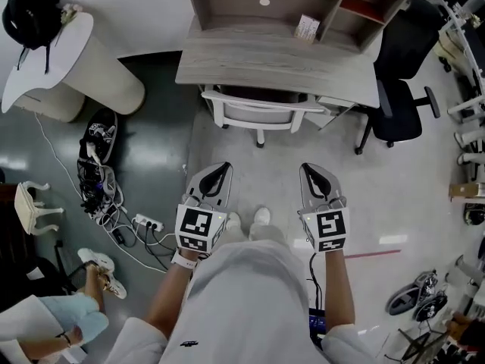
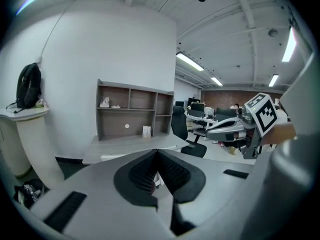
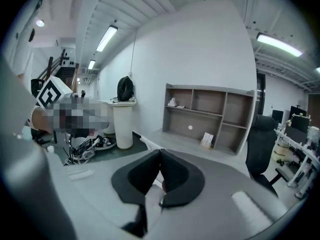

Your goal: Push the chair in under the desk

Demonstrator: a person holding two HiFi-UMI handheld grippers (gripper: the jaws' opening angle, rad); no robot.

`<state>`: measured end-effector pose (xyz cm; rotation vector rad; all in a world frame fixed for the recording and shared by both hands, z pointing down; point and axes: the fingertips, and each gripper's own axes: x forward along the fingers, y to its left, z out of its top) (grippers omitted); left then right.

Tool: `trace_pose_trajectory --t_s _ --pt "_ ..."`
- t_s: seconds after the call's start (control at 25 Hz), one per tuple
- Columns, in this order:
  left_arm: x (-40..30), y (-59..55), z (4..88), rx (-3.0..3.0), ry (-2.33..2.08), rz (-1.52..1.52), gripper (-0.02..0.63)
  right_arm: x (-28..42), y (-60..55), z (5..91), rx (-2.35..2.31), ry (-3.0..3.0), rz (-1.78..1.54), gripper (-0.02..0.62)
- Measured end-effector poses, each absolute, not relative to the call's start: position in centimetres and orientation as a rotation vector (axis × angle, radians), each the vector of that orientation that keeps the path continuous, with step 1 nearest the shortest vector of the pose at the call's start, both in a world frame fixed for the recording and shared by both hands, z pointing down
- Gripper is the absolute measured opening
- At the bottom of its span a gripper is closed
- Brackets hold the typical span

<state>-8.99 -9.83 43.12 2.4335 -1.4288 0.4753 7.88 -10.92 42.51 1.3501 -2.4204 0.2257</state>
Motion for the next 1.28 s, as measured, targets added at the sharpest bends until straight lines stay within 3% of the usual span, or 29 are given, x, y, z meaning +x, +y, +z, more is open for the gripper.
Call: trace_pose_trajectory --t_s 0.44,1.28 --pt "-9.8 -4.8 41.0 2.385 -1.478 0.369 0.006 8.7 -4.2 39.9 1.464 -2.435 0.236 0.012" --pt "-8.6 -3.4 37.0 2.476 -1.482 0.269 0.006 5.2 -4.0 36.4 1.391 -2.524 0.145 0.011"
